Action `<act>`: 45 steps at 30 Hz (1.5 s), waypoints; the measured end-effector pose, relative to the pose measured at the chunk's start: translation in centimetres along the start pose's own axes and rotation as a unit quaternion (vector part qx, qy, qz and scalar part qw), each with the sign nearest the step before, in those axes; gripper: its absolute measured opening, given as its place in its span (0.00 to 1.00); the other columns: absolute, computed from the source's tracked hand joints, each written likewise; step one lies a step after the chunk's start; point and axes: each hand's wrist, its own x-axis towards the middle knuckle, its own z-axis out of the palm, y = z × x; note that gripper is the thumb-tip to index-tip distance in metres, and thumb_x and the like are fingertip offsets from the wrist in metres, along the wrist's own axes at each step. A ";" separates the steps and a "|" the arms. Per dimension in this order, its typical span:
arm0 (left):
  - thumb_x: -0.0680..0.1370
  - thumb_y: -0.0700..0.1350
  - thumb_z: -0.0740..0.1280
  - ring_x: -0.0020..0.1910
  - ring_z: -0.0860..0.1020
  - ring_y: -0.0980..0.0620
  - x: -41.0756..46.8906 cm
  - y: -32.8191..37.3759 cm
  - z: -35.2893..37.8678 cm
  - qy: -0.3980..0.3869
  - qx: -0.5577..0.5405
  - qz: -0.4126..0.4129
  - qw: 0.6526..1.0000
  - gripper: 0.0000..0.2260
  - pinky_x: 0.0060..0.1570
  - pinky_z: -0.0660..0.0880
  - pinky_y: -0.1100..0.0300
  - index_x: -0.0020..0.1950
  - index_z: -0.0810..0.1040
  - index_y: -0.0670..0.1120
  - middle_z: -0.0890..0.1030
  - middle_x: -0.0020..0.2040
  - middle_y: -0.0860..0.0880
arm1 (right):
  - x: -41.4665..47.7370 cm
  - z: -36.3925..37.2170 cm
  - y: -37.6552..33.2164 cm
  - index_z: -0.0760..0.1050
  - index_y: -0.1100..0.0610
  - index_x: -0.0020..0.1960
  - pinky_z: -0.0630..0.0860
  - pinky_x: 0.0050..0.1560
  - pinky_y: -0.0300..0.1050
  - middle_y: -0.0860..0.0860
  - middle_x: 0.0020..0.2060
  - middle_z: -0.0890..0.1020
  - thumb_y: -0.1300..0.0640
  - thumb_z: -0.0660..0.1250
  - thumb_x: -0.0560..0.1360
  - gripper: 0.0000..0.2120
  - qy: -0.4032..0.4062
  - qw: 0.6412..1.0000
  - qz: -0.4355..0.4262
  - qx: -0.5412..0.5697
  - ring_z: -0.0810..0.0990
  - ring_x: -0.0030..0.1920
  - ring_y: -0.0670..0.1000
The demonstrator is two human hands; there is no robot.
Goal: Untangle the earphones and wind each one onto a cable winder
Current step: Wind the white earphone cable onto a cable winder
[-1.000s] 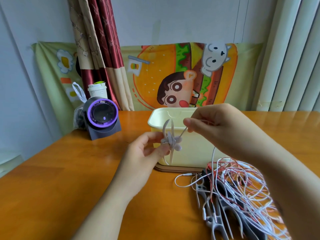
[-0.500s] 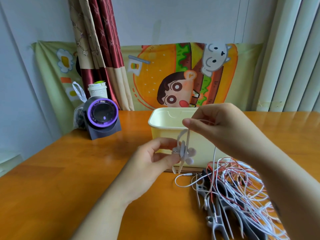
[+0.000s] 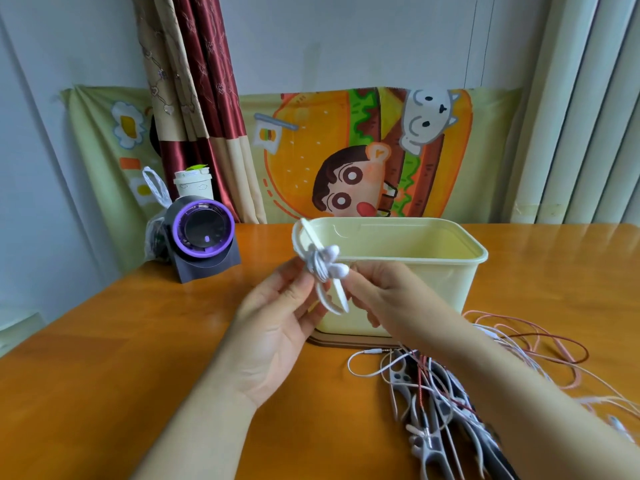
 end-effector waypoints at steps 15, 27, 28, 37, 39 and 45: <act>0.73 0.47 0.68 0.47 0.80 0.57 -0.2 0.2 -0.1 0.172 0.113 -0.020 0.978 0.14 0.50 0.73 0.59 0.58 0.81 0.48 0.85 0.53 0.50 | -0.8 1.3 0.0 0.75 0.53 0.51 0.78 0.45 0.52 0.51 0.44 0.80 0.56 0.61 0.78 0.06 -0.071 0.920 -0.063 -0.380 0.79 0.44 0.56; 0.68 0.48 0.71 0.41 0.81 0.57 -0.2 -0.7 0.2 0.134 0.176 -0.038 0.975 0.16 0.51 0.75 0.57 0.54 0.79 0.45 0.84 0.45 0.50 | -1.9 -0.7 -2.7 0.76 0.49 0.50 0.77 0.43 0.47 0.49 0.42 0.79 0.51 0.58 0.80 0.09 -0.029 0.906 -0.080 -0.414 0.78 0.42 0.55; 0.66 0.49 0.71 0.40 0.80 0.57 -0.2 -0.7 0.2 0.121 0.199 -0.033 0.972 0.17 0.50 0.75 0.58 0.53 0.79 0.45 0.83 0.43 0.50 | -1.8 -1.1 -3.0 0.76 0.49 0.49 0.77 0.42 0.47 0.49 0.41 0.80 0.48 0.56 0.80 0.11 -0.013 0.912 -0.072 -0.403 0.78 0.42 0.54; 0.68 0.49 0.71 0.47 0.83 0.55 -0.6 -0.6 0.3 -0.010 0.362 -0.016 0.932 0.15 0.46 0.76 0.67 0.53 0.80 0.48 0.84 0.50 0.53 | -1.2 -4.2 -3.0 0.77 0.54 0.39 0.69 0.33 0.44 0.48 0.31 0.77 0.43 0.65 0.75 0.15 0.097 0.956 -0.050 -0.273 0.73 0.31 0.47; 0.68 0.48 0.71 0.46 0.83 0.57 -0.6 -0.6 0.4 -0.021 0.369 -0.017 0.929 0.14 0.45 0.75 0.68 0.53 0.80 0.49 0.84 0.49 0.55 | -1.1 -4.3 -2.8 0.77 0.54 0.39 0.68 0.33 0.45 0.48 0.30 0.78 0.43 0.65 0.74 0.15 0.103 0.959 -0.051 -0.260 0.72 0.31 0.47; 0.68 0.46 0.71 0.46 0.83 0.57 -0.7 -0.2 0.3 -0.036 0.355 -0.020 0.934 0.15 0.44 0.74 0.69 0.54 0.79 0.47 0.84 0.48 0.55 | -0.8 -3.9 -2.5 0.77 0.55 0.37 0.64 0.29 0.36 0.47 0.27 0.74 0.44 0.66 0.74 0.15 0.114 0.961 -0.065 -0.243 0.70 0.28 0.44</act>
